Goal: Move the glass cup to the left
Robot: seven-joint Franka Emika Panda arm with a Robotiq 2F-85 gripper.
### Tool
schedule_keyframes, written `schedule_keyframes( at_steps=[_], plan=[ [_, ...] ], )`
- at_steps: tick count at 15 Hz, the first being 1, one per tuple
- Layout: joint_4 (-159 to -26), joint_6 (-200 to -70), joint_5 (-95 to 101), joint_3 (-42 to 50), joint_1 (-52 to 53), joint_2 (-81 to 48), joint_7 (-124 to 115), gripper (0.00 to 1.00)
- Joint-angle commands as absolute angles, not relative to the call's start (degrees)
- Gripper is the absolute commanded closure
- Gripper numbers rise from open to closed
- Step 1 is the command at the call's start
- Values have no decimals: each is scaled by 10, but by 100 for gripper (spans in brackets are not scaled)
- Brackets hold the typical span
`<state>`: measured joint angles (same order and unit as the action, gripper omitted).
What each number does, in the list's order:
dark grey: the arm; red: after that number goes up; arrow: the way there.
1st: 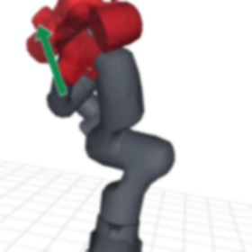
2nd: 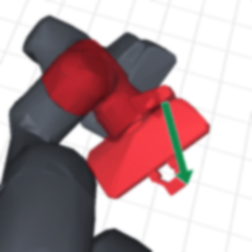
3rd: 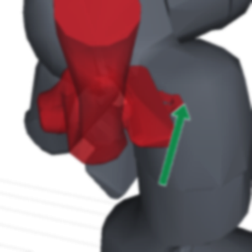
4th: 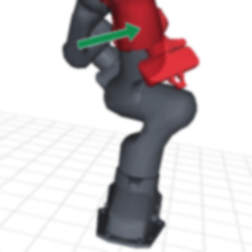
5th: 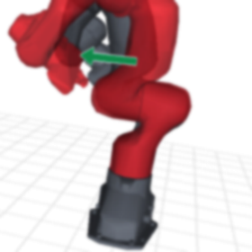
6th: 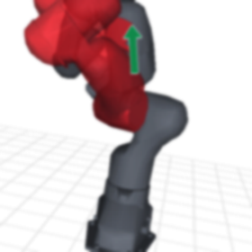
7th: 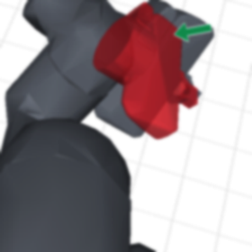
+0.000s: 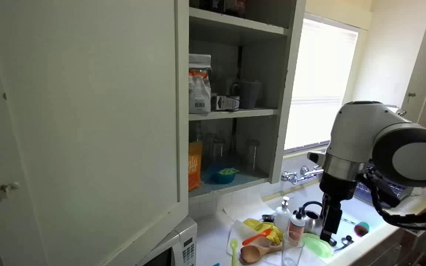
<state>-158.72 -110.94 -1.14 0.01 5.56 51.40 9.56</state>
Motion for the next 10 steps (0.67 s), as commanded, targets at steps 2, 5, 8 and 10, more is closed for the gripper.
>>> schedule_keyframes(
  at_steps=[2,5,8,10],
  plan=[
    [-1599,-1107,-10,1,57,513,94,0],
    [-1602,-1107,-10,1,57,508,94,0],
    [-1602,-1107,-10,1,57,508,94,0],
    [-1597,-1112,-12,8,45,503,83,0]
  ],
)
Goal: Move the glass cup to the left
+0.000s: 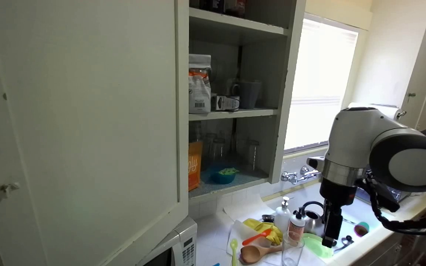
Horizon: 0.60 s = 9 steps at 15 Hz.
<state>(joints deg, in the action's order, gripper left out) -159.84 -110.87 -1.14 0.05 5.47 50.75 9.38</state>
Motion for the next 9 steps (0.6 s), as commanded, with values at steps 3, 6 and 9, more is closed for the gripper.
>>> schedule_keyframes(
  at_steps=[3,6,9],
  plan=[
    [-1590,-1109,-4,14,12,495,50,0],
    [-1588,-1115,-4,32,-22,484,32,0],
    [-1588,-1147,14,52,-59,454,35,0]
  ],
)
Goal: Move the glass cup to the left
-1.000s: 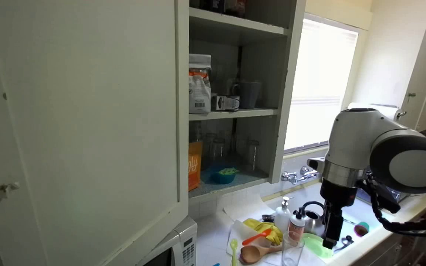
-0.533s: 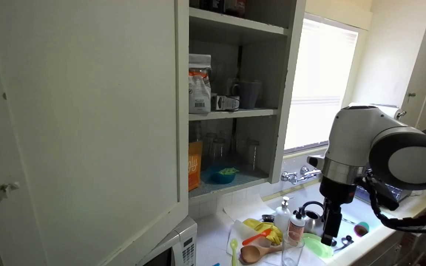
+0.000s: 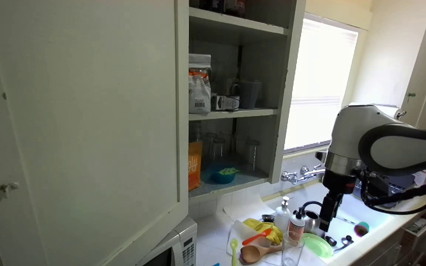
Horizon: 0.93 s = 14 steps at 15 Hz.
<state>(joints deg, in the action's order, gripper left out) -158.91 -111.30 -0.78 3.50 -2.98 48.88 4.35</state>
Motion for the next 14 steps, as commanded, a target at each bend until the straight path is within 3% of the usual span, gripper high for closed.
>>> schedule_keyframes(
  at_steps=[1,14],
  plan=[
    [-1588,-1159,21,58,-70,441,37,0],
    [-1590,-1500,39,126,-125,122,48,0]
  ],
)
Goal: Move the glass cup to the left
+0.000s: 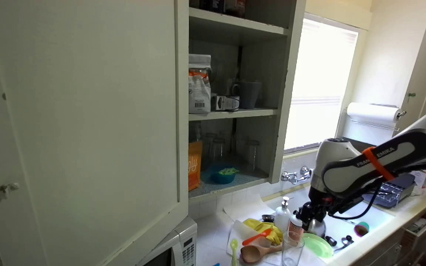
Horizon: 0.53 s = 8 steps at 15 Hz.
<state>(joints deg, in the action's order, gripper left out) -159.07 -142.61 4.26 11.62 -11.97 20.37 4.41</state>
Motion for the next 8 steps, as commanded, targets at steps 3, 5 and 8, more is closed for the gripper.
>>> schedule_keyframes(
  at_steps=[3,5,8],
  plan=[
    [-1590,-1493,42,123,-126,127,45,0],
    [-1587,-1509,42,124,-128,99,44,0],
    [-1585,-1510,42,124,-128,95,44,0]
  ],
)
